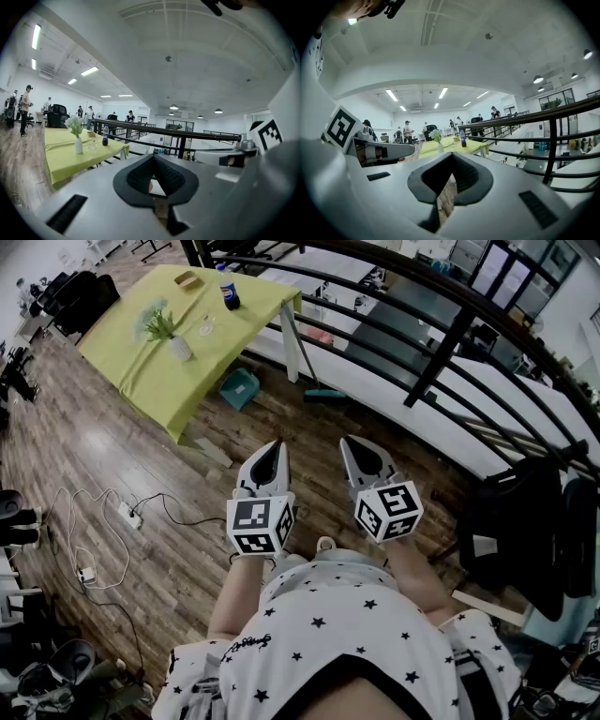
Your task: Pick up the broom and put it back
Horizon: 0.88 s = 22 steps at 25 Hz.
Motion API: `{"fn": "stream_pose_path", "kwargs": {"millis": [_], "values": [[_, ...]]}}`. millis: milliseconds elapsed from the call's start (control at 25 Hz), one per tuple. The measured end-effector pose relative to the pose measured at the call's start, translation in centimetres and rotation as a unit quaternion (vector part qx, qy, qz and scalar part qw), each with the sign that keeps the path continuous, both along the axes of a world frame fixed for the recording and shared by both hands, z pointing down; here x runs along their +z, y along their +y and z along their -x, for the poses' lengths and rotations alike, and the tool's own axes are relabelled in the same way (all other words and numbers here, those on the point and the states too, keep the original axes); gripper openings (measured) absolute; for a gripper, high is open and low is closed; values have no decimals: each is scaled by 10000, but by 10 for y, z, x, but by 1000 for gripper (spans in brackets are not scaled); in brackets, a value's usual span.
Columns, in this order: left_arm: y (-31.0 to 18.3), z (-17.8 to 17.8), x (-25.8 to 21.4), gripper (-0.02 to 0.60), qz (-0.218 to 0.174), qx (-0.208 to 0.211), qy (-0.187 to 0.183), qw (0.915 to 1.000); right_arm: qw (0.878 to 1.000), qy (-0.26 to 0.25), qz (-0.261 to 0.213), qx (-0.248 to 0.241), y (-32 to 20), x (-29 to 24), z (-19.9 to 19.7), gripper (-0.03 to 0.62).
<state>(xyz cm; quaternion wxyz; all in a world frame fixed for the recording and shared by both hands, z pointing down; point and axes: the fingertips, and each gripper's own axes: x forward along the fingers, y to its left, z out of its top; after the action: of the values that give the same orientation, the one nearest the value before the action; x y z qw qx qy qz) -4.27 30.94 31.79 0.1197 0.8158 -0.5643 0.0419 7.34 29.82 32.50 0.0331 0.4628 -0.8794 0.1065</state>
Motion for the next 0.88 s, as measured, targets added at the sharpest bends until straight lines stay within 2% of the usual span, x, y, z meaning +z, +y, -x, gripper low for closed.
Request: {"fn": "stream_pose_path", "kwargs": {"millis": [360, 760, 880], "values": [[29, 1, -5, 11, -44, -32, 105, 9999, 9999, 31, -108, -86, 28, -8, 5, -6], [33, -13, -5, 12, -107, -117, 323, 9994, 9990, 37, -166, -415, 31, -8, -1, -6], [34, -19, -4, 11, -81, -161, 261, 9995, 9989, 69, -79, -447, 28, -4, -4, -6]]}}
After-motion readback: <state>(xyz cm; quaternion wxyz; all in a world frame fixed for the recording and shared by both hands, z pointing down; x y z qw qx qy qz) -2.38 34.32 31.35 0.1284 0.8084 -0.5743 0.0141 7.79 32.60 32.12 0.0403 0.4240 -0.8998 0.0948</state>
